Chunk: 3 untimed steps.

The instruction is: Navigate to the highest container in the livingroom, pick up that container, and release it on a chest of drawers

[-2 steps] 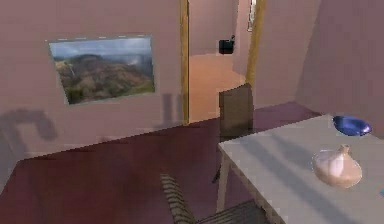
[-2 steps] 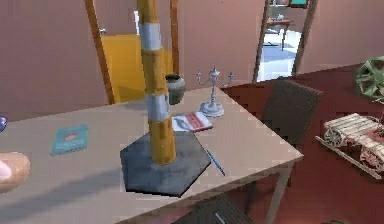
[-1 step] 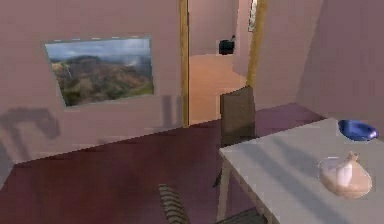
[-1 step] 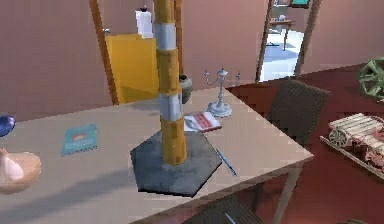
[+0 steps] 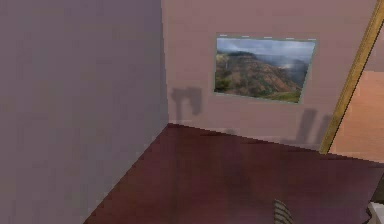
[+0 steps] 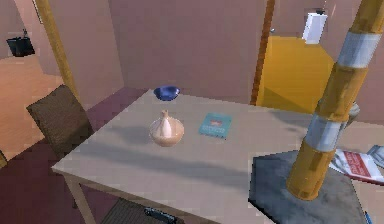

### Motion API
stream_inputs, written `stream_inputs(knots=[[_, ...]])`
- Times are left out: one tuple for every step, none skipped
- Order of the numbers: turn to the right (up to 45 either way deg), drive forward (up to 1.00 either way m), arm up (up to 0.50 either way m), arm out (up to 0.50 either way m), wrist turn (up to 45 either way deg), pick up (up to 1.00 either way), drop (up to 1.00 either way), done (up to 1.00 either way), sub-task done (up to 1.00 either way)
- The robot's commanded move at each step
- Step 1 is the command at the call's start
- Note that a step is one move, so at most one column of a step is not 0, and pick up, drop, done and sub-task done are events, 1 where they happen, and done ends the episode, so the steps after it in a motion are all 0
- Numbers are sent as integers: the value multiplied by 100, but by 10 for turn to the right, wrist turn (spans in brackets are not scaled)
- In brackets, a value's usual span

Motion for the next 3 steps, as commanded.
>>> stream_inputs(knots=[[0, 0, 50, 0, 0, 0, 0, 0, 0], [0, 0, 38, 0, 0, 0, 0, 0, 0], [0, 0, 0, 50, 0, 0, 0, 0, 0]])
